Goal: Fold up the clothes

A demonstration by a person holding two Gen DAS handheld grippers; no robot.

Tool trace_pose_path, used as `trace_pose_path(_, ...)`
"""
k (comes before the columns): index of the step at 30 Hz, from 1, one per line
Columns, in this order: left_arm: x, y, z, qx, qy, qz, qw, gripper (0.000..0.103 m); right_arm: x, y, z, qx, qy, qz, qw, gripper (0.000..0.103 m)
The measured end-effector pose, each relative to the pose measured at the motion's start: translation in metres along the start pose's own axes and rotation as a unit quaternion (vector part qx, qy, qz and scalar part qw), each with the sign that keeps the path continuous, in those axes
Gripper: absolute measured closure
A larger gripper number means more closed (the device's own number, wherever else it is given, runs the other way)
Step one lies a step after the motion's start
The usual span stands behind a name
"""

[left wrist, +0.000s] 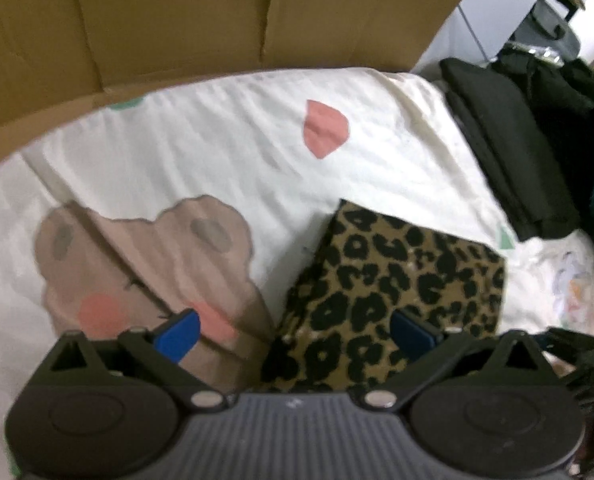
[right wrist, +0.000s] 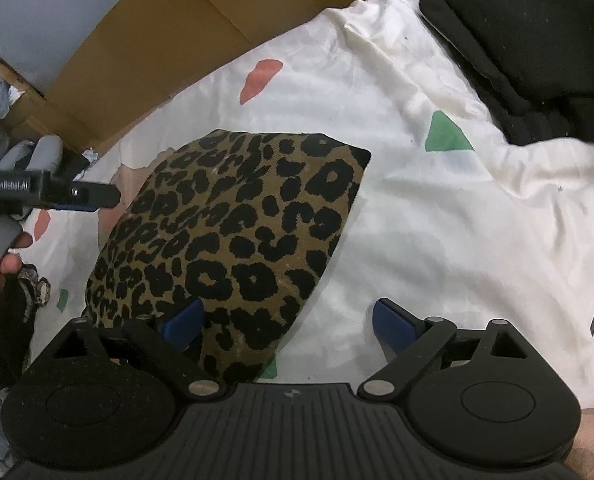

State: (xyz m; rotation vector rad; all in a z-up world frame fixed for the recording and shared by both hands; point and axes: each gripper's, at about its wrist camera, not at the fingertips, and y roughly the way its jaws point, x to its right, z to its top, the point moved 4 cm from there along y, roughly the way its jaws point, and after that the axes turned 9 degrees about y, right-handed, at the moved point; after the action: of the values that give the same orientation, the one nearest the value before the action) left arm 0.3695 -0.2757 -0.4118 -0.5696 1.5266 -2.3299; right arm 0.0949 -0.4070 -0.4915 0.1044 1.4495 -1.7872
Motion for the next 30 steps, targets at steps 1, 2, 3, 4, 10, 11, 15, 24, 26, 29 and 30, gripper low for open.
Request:
trace_pose_path(1, -0.001, 0.002, 0.001, -0.003, -0.001, -0.001, 1.0000, 0.001, 0.000, 0.000, 0.000, 0.000, -0.002, 0.004, 1.000, 0.008)
trace_pose_path(2, 0.000, 0.003, 0.003, -0.003, 0.011, 0.004, 0.9999, 0.001, 0.000, 0.000, 0.000, -0.001, -0.003, 0.009, 1.000, 0.008)
trace_pose_path(3, 0.001, 0.004, 0.005, -0.002, 0.028, 0.008, 0.9996, 0.002, 0.001, 0.000, 0.000, -0.004, 0.003, 0.016, 1.000, 0.008)
trace_pose_path(4, 0.001, 0.006, 0.007, -0.002, 0.037, 0.007, 0.9993, 0.002, 0.004, 0.000, 0.001, -0.009, 0.020, 0.030, 0.999, 0.008)
trace_pose_path(10, -0.007, 0.020, 0.013, -0.017, 0.039, -0.014, 0.9990, 0.015, 0.014, 0.004, 0.003, -0.023, 0.095, 0.088, 0.991, 0.011)
trace_pose_path(11, -0.007, 0.022, 0.012, -0.019, 0.044, -0.019, 0.9986, 0.019, 0.013, 0.005, 0.003, -0.024, 0.099, 0.095, 0.990, 0.017)
trace_pose_path(15, -0.003, 0.031, 0.008, -0.033, 0.058, -0.055, 0.9963, 0.031, 0.015, 0.013, 0.003, -0.035, 0.128, 0.117, 0.984, 0.032)
trace_pose_path(24, -0.011, 0.052, 0.001, -0.037, 0.035, -0.112, 0.9923, 0.034, 0.020, 0.032, 0.002, -0.053, 0.192, 0.155, 0.968, 0.048)
trace_pose_path(26, -0.014, 0.057, 0.000, -0.040, 0.027, -0.121, 0.9915, 0.034, 0.022, 0.036, 0.002, -0.057, 0.206, 0.164, 0.963, 0.051)
trace_pose_path(29, -0.014, 0.063, 0.000, -0.036, 0.029, -0.127, 0.9908, 0.032, 0.023, 0.042, 0.002, -0.065, 0.225, 0.169, 0.958, 0.070)
trace_pose_path(30, -0.014, 0.064, 0.000, -0.034, 0.027, -0.128, 0.9908, 0.032, 0.024, 0.043, 0.002, -0.067, 0.228, 0.169, 0.957, 0.078)
